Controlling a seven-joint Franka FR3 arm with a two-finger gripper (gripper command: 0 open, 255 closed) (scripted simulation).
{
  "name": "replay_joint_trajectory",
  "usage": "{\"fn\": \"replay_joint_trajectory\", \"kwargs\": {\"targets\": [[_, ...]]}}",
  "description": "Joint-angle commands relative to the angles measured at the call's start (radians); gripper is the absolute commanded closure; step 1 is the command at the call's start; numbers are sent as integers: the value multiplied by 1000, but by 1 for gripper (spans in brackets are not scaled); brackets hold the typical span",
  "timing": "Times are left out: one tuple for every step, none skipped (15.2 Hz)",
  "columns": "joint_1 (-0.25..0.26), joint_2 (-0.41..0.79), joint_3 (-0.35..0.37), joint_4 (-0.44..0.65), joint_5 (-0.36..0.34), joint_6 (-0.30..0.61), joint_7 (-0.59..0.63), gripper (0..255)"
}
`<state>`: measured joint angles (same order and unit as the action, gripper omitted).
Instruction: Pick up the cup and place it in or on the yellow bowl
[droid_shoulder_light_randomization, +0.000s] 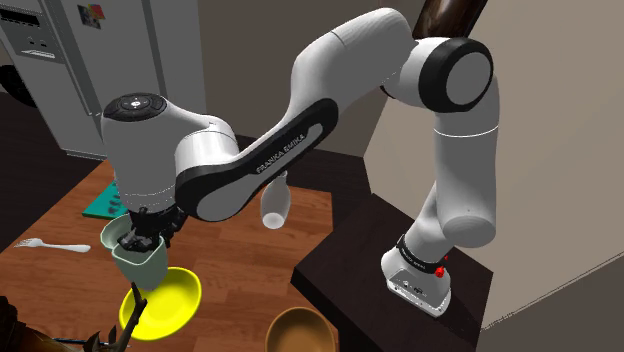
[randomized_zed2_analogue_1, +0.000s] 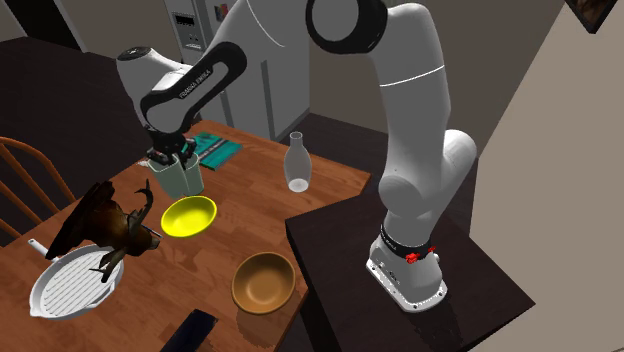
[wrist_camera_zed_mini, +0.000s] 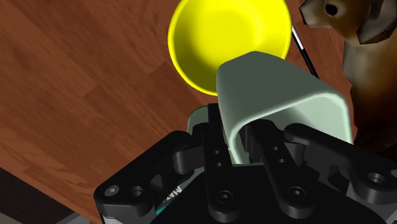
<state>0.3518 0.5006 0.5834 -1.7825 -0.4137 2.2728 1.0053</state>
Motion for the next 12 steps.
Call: {"fn": "replay_joint_trajectory", "kwargs": {"targets": [[6, 14, -7, -4, -12, 17, 8, 255], [8, 22, -11, -7, -18, 27, 12, 255], [11, 30, -16, -9, -24, 36, 17, 255], [14, 38, -20, -11, -30, 45, 21, 255], [17, 46, -24, -13, -36, 54, 25, 255], [20, 54, -29, -15, -42, 63, 29, 255], [23, 62, -33, -17, -49, 72, 34, 255], [26, 70, -38, -18, -55, 81, 38, 255], [30, 79, -43, -19, -61, 90, 42, 255], [33, 87, -47, -20, -67, 98, 46, 255], [36, 96, -52, -20, -74, 107, 51, 255], [40, 104, -57, -21, -80, 115, 55, 255]]}}
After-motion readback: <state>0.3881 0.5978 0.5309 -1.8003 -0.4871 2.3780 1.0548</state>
